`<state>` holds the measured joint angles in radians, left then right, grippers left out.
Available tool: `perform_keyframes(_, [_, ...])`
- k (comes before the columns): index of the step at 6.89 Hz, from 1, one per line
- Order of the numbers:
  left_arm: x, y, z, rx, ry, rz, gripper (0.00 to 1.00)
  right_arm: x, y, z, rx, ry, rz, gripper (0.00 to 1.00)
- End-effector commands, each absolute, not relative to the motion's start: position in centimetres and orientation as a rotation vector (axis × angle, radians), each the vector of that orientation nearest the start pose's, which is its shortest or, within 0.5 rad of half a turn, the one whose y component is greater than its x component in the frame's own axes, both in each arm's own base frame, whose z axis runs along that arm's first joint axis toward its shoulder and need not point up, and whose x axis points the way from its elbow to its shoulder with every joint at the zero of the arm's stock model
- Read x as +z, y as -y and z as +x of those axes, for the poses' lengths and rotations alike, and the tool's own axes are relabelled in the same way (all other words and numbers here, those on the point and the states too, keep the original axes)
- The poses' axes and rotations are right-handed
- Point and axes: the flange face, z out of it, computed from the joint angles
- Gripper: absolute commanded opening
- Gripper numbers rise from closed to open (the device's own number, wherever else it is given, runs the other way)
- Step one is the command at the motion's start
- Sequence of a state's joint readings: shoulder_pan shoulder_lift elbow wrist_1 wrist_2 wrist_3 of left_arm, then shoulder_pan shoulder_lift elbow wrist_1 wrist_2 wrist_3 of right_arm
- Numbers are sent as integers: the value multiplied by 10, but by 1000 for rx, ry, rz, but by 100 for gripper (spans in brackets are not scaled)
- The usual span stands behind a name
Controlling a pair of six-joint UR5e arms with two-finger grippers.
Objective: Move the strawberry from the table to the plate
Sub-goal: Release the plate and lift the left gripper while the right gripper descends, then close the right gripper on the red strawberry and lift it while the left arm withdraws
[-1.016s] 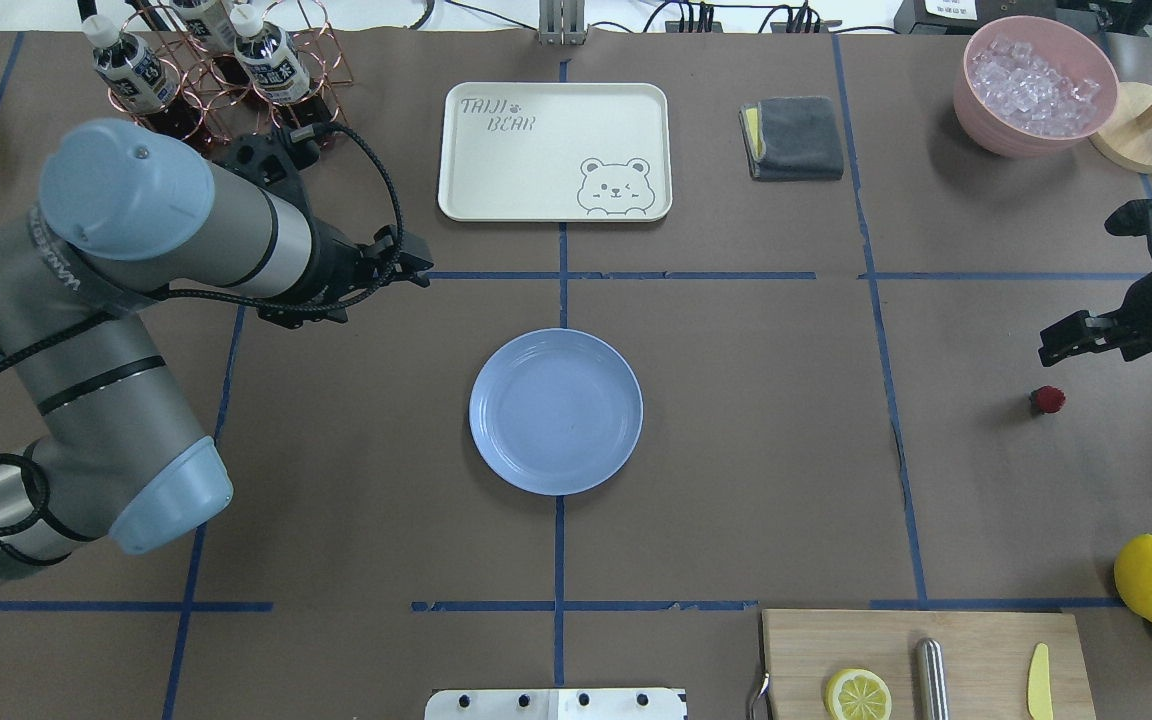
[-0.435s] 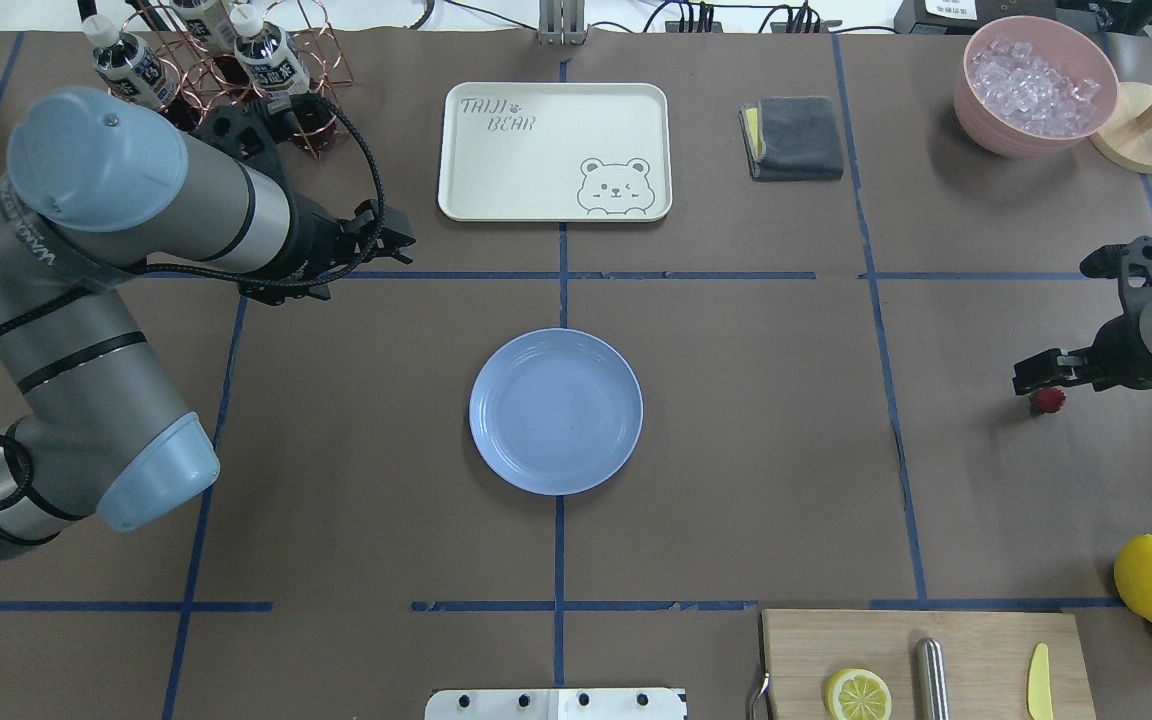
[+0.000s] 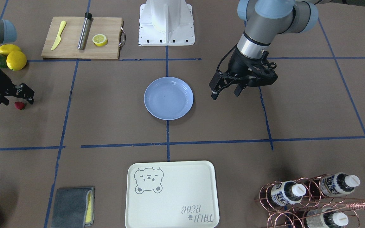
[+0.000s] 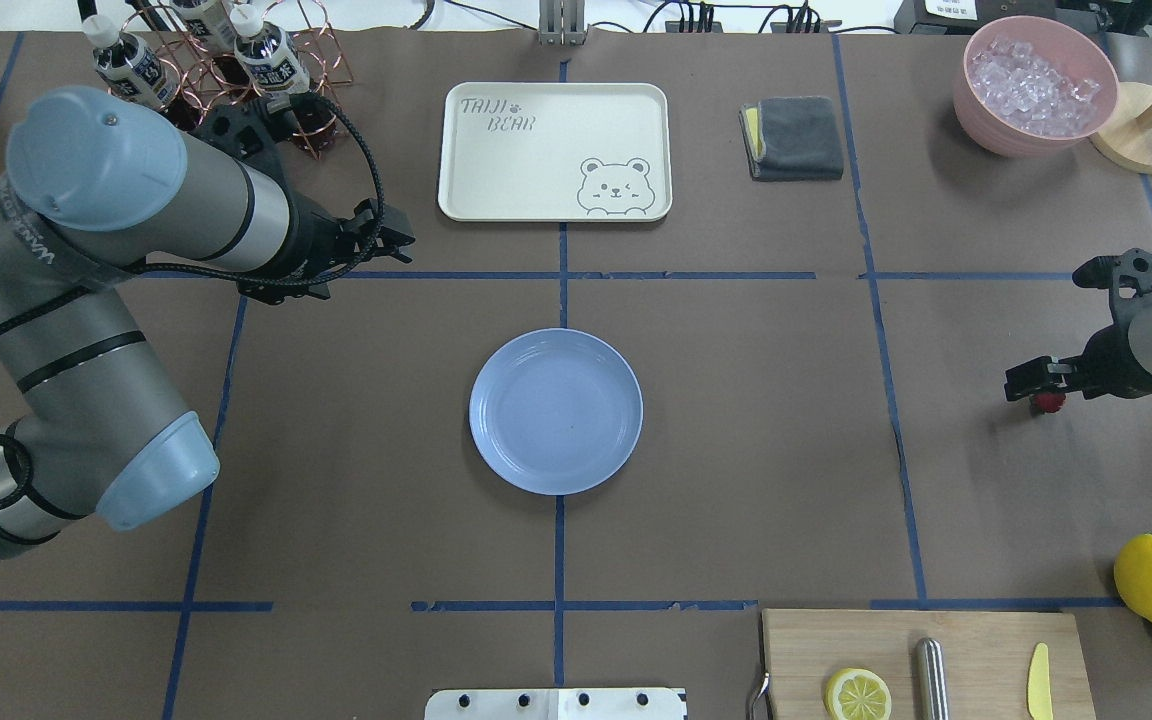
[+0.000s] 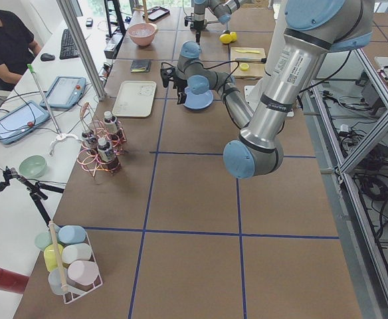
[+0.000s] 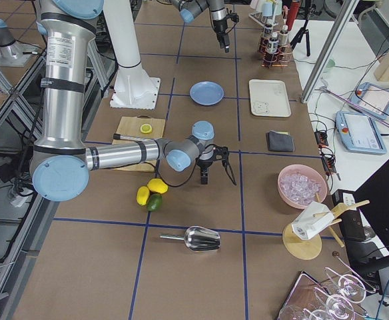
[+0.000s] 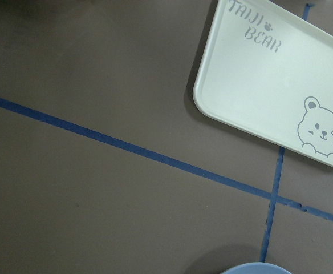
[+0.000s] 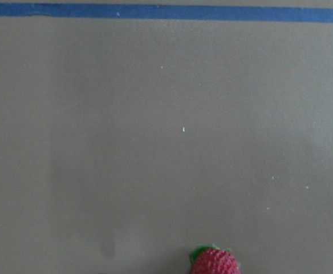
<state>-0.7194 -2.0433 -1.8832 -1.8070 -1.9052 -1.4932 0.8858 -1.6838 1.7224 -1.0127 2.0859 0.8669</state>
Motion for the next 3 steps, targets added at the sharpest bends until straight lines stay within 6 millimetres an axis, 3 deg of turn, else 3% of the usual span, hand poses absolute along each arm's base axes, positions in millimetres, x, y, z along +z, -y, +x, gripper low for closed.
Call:
perform_keyframes(1, [228, 473, 388, -411, -1056, 111, 100, 591, 422, -236, 20, 758, 61, 87])
perform_keyframes(3, [228, 473, 388, -410, -1056, 112, 100, 590, 422, -237, 17, 764, 61, 52])
